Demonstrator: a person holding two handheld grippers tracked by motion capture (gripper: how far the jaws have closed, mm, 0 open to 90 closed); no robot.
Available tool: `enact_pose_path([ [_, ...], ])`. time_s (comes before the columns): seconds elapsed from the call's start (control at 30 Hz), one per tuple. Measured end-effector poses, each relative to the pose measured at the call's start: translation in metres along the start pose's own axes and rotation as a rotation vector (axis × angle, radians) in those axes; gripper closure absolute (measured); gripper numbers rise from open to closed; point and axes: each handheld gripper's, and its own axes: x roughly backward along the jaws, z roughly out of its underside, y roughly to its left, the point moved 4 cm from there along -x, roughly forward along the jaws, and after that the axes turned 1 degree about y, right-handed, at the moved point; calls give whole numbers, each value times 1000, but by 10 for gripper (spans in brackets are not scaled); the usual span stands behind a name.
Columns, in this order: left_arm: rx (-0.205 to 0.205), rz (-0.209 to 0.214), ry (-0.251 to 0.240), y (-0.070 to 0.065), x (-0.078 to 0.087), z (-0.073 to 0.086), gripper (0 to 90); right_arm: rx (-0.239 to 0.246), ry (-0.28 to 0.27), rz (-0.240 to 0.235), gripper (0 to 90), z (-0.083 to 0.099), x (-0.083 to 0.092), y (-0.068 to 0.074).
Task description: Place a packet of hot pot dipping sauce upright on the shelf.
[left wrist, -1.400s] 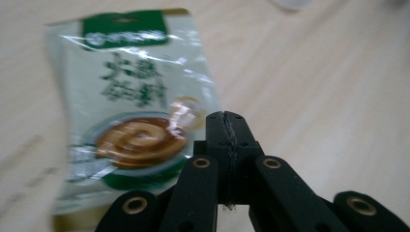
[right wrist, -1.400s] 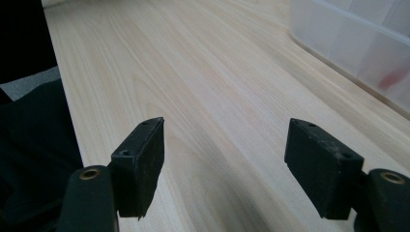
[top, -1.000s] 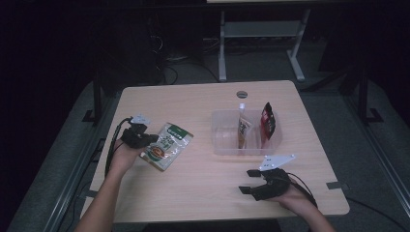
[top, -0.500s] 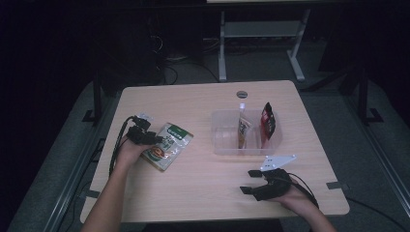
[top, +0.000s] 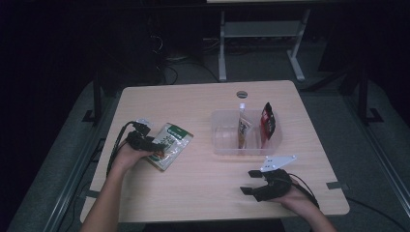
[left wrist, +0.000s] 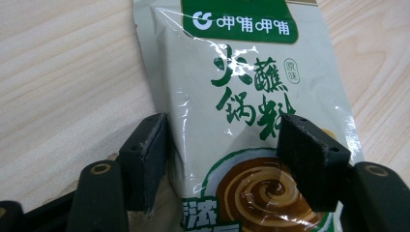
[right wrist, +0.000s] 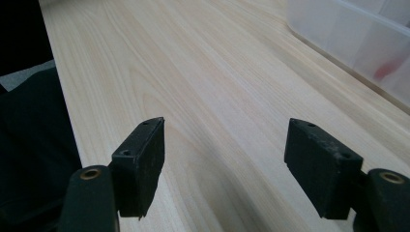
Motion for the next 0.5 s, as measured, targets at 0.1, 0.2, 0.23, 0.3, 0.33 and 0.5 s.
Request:
enact_pose_path([
  [0.1, -8, -20, -4, -5, -1, -1, 428, -2, 2, 1, 306, 0, 0, 0],
  [0.2, -17, -27, 9, -8, -1, -1, 549, 2, 1, 2, 306, 0, 0, -1],
  [0.23, -21, -26, 2, -9, -1, -1, 549, 3, 1, 1, 306, -1, -1, -1],
  [0.3, -35, -26, 4, -10, -1, -1, 653, 0, 0, 0, 307, -1, -1, 0],
  [0.33, -34, -25, 2, -10, -1, -1, 681, 1, 0, -1, 307, -1, -1, 0],
  [0.5, -27, -18, -4, -10, 1, -2, 791, -11, 6, -12, 309, -1, -1, -1],
])
